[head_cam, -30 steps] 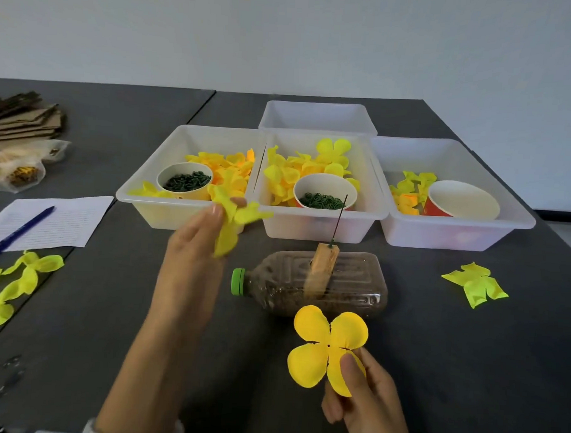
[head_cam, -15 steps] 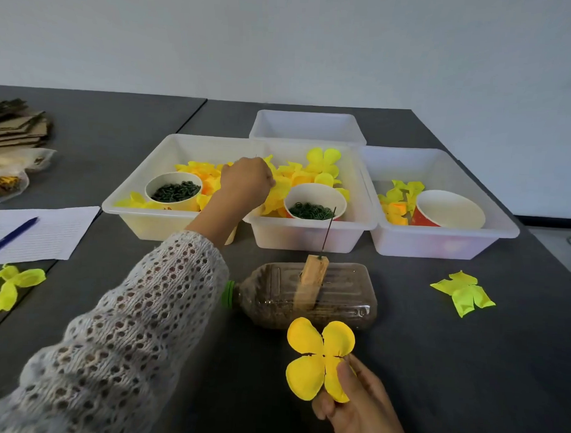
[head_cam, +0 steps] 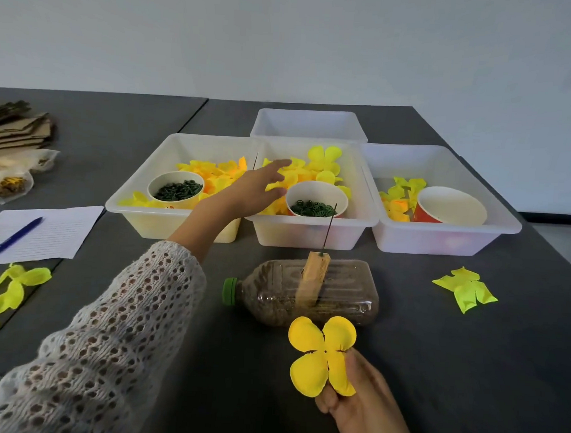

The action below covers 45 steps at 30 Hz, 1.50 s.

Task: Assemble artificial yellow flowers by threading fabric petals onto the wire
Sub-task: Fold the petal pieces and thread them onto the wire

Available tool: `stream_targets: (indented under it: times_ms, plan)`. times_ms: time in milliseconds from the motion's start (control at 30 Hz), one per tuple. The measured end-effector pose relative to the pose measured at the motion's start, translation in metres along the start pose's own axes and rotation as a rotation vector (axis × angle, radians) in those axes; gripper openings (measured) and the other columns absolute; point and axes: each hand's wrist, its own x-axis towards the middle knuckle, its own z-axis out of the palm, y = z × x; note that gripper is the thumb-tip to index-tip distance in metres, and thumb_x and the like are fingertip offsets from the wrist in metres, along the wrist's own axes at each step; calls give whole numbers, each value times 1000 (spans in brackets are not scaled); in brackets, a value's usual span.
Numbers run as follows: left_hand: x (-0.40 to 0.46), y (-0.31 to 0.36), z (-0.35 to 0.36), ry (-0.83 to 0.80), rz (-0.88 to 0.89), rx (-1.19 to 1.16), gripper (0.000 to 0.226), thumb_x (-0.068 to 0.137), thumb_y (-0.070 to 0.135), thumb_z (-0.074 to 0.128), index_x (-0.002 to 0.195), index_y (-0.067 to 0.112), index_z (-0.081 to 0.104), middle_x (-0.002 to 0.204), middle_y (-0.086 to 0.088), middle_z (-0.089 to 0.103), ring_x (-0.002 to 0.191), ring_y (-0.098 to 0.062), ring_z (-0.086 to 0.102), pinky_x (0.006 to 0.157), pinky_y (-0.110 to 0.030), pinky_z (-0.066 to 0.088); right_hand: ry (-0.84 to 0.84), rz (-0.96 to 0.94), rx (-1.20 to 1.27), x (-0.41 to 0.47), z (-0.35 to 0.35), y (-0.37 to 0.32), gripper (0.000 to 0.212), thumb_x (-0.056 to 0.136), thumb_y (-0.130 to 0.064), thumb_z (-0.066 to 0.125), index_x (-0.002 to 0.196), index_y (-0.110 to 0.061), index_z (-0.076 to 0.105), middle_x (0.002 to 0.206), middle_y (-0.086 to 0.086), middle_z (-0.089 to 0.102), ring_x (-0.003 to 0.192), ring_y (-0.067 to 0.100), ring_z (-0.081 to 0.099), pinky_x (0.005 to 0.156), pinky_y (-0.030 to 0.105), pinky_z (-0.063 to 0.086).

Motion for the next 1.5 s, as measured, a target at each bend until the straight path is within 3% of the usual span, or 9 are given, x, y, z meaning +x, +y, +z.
stream_targets:
  times_ms: [133, 267, 567, 733, 933, 1100, 1200, 1300, 1500]
  plan:
    - [-21, 9, -6, 238, 11, -218, 41, 104, 12, 44, 145, 15, 42, 134, -8, 58, 125, -21, 54, 94, -24, 40, -20, -28, -40, -1, 0, 3, 68, 60, -38, 85, 114, -1, 67, 71, 21, 55, 52, 22, 49, 49, 33, 44]
    - [-57, 23, -8, 407, 38, -347, 33, 101, 10, 47, 133, 14, 54, 115, 0, 66, 112, -17, 60, 100, -37, 48, -77, -3, -48, -3, -2, 4, 40, 73, -17, 72, 111, -4, 68, 85, 21, 66, 60, 25, 57, 59, 36, 54]
    - [-182, 77, 25, -36, 247, -360, 23, 98, 25, 53, 118, 29, 65, 114, 15, 66, 112, -8, 61, 91, -26, 51, -34, -72, -172, -7, 1, 7, 37, 71, -5, 58, 106, 5, 65, 61, 20, 55, 49, 21, 54, 49, 30, 52]
    - [-213, 82, 63, -123, 233, -108, 30, 94, 45, 57, 123, 47, 56, 127, 33, 43, 125, 6, 41, 102, -26, 43, -9, -142, -149, -9, 10, 10, 31, 73, -11, 59, 98, 7, 64, 58, 14, 52, 45, 16, 45, 43, 27, 43]
    - [-216, 87, 87, 34, 96, -243, 27, 84, 45, 69, 109, 46, 59, 113, 29, 53, 110, 5, 53, 88, -20, 50, -16, -228, -310, -11, 13, 2, 27, 71, -35, 66, 87, -16, 77, 72, 15, 66, 58, 23, 58, 49, 29, 45]
    - [-216, 95, 95, 96, 57, -443, 20, 82, 32, 76, 99, 37, 67, 100, 20, 66, 97, -4, 63, 78, -15, 50, -24, -311, -459, -11, 16, -6, 68, 45, -77, 78, 90, -27, 77, 95, 11, 75, 90, 25, 72, 75, 37, 56]
    - [-215, 94, 96, 134, 47, -465, 11, 88, 30, 70, 96, 38, 67, 95, 19, 68, 90, -5, 66, 72, -16, 52, 18, -340, -491, -11, 15, -7, 71, 43, -80, 76, 80, -20, 74, 74, 9, 68, 70, 27, 62, 67, 44, 49]
    - [-214, 89, 100, 211, -16, -539, 10, 95, 28, 61, 94, 37, 65, 88, 11, 68, 78, -8, 66, 63, -22, 54, -12, -366, -491, -13, 15, -6, 66, 49, -80, 73, 78, -21, 73, 58, 3, 55, 50, 14, 48, 49, 27, 42]
    - [-203, 75, 97, 428, -206, -825, 20, 96, 18, 55, 81, 25, 66, 73, 4, 65, 66, -9, 58, 58, -26, 48, -36, -417, -552, -18, 16, 0, 65, 54, -80, 69, 91, -26, 73, 52, 6, 49, 48, 16, 45, 52, 31, 41]
